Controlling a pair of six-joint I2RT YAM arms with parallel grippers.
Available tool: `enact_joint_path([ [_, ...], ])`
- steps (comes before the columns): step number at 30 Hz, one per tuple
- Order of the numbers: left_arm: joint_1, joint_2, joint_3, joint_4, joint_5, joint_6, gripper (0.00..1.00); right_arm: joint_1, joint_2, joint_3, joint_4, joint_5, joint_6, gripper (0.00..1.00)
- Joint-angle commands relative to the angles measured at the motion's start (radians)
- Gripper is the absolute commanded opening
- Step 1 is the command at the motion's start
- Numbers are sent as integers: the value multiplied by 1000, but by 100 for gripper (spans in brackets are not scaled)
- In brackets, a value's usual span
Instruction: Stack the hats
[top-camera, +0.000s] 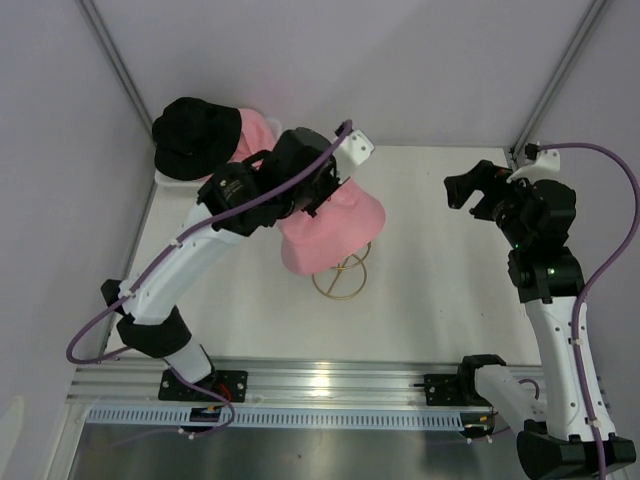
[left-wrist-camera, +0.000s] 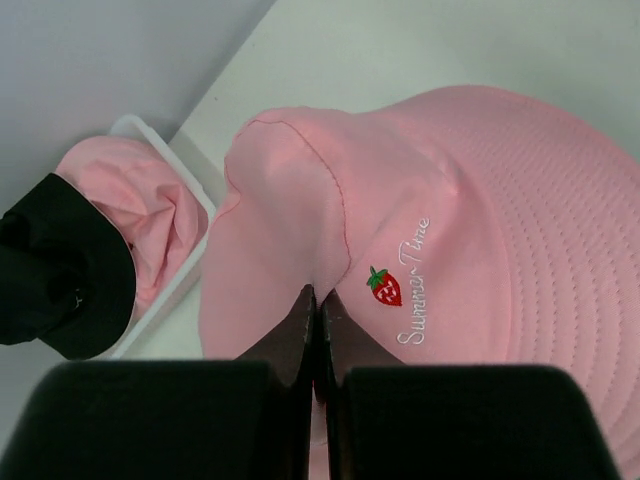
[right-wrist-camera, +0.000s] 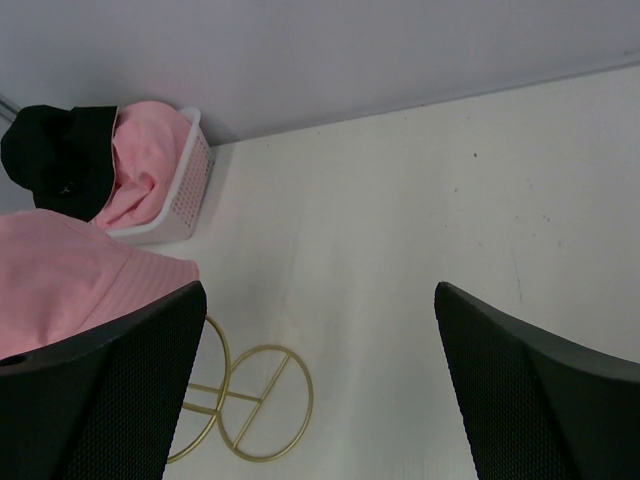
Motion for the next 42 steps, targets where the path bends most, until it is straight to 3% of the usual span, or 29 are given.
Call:
enact_joint_path([
  [1,-43,-30,-84,17,-108,-6,1,-3,-27,-20,-27,8,6,100],
  [8,-132,-11,-195,58,-56,-85,1,-5,-45,-48,-53,0,10,100],
  [14,-191,21,-198,101,-75,-86,7,-3,-39,-96,-31,-38,30,100],
  [17,-212,33,-187,92,-76,-90,35,-5,-36,-111,-35,-34,30,99],
  [18,-215,30,-198,90,-76,-96,54,-5,-38,-115,-33,-31,31,99],
  [21,-214,-24,-245,165,-85,-129,99,-5,-32,-148,-2,-49,40,100],
  [24,-147,-123,-307,251,-18,-206,99,0,-12,-165,34,-105,39,100],
  [27,16,-255,-379,368,134,-347,99,21,7,-180,91,-188,28,99],
  [28,106,-295,-485,470,160,-376,99,41,25,-185,102,-195,26,99],
  [31,289,-424,-607,602,156,-513,99,76,73,-194,134,-167,8,100],
  [36,547,-557,-863,681,263,-720,100,106,163,-255,200,-185,66,99],
  [42,631,-620,-1044,725,336,-801,100,109,223,-401,444,-296,238,99],
])
